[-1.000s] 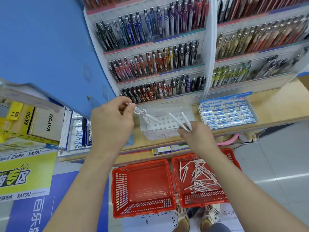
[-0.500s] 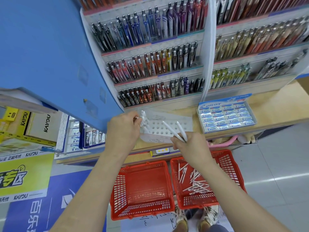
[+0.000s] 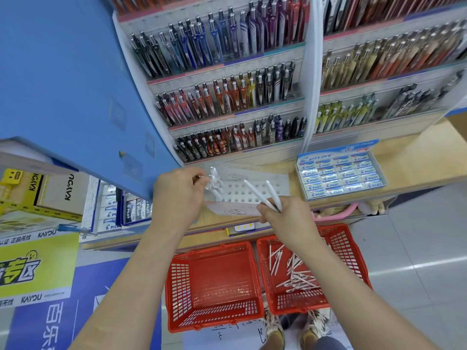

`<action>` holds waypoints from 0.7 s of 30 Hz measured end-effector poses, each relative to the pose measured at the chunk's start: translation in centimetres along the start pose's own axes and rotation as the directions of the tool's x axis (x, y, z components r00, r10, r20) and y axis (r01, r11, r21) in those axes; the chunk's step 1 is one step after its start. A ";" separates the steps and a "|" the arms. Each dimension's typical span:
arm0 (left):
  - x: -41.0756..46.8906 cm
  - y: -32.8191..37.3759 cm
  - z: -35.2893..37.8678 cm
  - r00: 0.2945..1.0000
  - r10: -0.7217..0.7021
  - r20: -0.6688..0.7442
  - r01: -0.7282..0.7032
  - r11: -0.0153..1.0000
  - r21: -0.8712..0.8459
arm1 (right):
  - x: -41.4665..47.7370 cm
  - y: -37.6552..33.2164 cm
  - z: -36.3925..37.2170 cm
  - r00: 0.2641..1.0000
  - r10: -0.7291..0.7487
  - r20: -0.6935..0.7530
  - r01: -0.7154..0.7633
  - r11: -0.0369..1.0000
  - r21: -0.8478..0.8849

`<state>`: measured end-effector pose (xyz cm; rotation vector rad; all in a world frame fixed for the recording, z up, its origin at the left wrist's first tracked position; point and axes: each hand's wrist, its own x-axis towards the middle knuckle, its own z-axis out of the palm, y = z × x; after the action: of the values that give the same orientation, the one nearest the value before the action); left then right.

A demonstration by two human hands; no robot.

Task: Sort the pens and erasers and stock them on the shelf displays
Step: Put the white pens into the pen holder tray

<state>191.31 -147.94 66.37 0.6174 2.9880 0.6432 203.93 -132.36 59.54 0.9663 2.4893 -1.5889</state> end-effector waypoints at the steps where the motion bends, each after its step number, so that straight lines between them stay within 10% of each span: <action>1: -0.1 0.0 0.1 1.000 0.009 0.013 -0.009 1.000 0.009 | 0.0 0.0 0.0 1.000 0.003 -0.002 -0.003 1.000 0.000; 21: 0.9 0.9 1.6 0.992 -0.108 0.068 0.095 0.980 0.175 | 0.0 -1.3 -0.5 0.995 0.097 0.023 -0.099 0.979 0.177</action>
<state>190.94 -146.23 65.31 0.4804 2.9984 0.3505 203.36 -132.29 60.87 1.0751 2.2820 -1.8036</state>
